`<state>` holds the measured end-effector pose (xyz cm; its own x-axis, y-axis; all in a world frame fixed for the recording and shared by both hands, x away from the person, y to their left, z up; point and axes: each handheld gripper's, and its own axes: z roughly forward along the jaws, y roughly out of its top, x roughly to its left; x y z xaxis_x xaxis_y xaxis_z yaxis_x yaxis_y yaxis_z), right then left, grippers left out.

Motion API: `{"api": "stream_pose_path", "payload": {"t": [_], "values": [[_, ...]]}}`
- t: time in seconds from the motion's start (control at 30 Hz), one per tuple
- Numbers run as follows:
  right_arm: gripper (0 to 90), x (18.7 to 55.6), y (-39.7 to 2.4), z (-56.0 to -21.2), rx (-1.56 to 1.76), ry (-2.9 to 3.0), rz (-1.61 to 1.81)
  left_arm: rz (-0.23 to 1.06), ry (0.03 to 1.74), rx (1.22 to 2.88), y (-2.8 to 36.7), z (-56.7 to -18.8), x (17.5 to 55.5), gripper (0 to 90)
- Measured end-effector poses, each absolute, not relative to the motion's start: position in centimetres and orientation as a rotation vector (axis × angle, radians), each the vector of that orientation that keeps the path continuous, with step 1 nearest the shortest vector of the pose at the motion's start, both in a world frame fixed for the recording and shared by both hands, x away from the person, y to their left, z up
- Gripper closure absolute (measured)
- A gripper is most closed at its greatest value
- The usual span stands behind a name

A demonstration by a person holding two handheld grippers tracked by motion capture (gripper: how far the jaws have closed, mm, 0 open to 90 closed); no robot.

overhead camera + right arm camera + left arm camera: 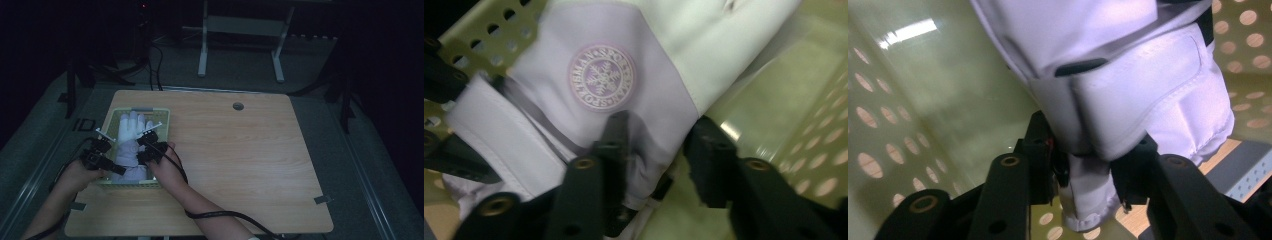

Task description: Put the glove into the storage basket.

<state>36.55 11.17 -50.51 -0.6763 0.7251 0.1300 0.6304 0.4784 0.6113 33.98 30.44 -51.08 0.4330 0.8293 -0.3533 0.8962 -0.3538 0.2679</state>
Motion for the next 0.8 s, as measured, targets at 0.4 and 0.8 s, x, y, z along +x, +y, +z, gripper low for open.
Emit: {"api": "stream_pose_path", "payload": {"t": [0.4,0.8], "values": [[46.4,37.5,9.6,-49.1,1.137,2.615,1.035,0.015,1.45,2.231,30.0,-49.7,33.2,22.6],[19.8,37.3,8.8,-47.3,0.982,2.65,1.18,0.237,1.389,2.038,29.7,-47.4,31.0,1.9]]}}
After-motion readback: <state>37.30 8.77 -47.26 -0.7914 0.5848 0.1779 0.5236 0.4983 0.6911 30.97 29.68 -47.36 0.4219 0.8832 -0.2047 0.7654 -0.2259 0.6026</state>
